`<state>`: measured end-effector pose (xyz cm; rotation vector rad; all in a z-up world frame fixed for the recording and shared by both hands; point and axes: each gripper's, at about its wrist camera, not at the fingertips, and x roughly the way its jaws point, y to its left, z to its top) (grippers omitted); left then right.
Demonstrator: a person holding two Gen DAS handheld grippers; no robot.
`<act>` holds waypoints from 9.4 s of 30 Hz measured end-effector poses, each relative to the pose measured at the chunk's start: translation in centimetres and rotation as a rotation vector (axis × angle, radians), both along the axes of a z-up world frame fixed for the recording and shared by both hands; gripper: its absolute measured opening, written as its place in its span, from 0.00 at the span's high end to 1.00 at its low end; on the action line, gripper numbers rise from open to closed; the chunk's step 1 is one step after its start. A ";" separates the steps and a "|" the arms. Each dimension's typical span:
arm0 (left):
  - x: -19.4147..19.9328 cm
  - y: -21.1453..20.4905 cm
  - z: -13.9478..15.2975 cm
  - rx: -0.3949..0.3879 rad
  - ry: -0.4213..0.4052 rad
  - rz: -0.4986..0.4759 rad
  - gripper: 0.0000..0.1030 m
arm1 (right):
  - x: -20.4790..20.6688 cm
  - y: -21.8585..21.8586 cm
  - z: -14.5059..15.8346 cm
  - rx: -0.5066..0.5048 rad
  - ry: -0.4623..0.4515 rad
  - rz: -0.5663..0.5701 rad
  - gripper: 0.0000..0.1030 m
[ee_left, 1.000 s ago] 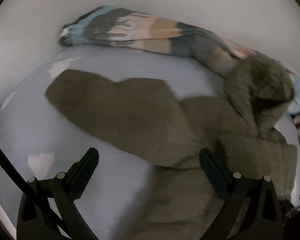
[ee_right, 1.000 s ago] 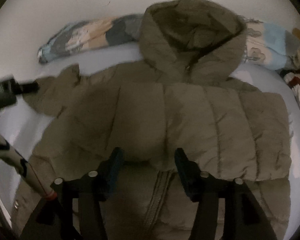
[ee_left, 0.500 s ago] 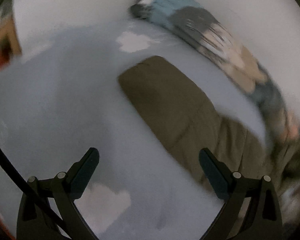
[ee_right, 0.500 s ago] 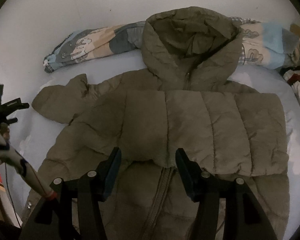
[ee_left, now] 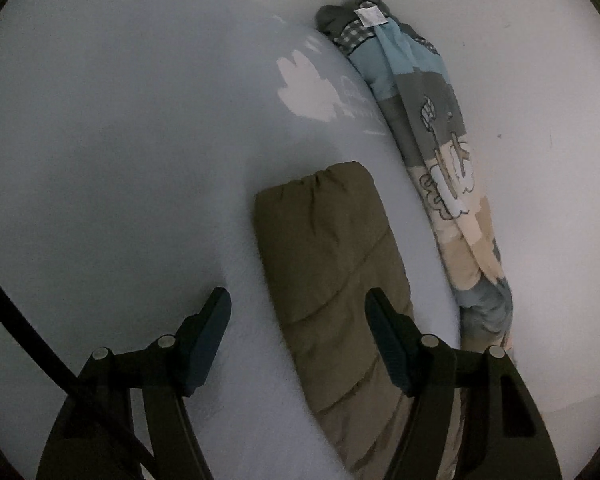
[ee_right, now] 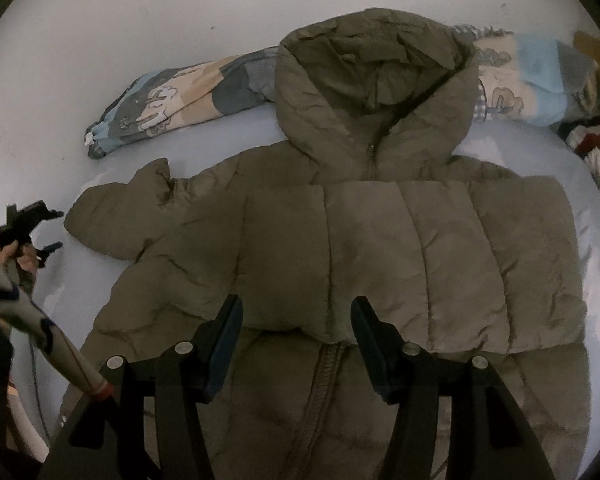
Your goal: Fold large clothes
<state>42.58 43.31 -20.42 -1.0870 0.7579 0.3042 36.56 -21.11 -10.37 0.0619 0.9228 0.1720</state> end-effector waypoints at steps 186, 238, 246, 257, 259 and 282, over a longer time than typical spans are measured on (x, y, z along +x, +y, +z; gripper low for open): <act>-5.0 -51.1 7.8 1.119 -0.063 -0.862 0.25 | 2.5 -6.9 -2.1 -0.117 0.072 -0.228 0.47; -21.3 -45.4 18.0 0.919 -0.154 -0.779 0.17 | -14.9 -13.4 2.6 0.139 0.158 -0.339 0.38; -13.6 -45.4 15.9 0.867 -0.129 -0.799 0.17 | -14.6 -14.3 4.7 0.101 0.083 -0.347 0.37; -0.8 -45.9 18.8 0.857 -0.202 -0.891 0.17 | -1.9 -11.8 14.4 0.034 0.032 -0.233 0.35; 2.3 -46.4 19.8 0.877 -0.218 -0.933 0.17 | 1.3 -11.3 16.0 0.002 0.008 -0.195 0.31; 28.0 -55.4 14.0 0.949 -0.103 -0.996 0.92 | 29.0 -17.4 8.2 -0.110 -0.041 -0.017 0.31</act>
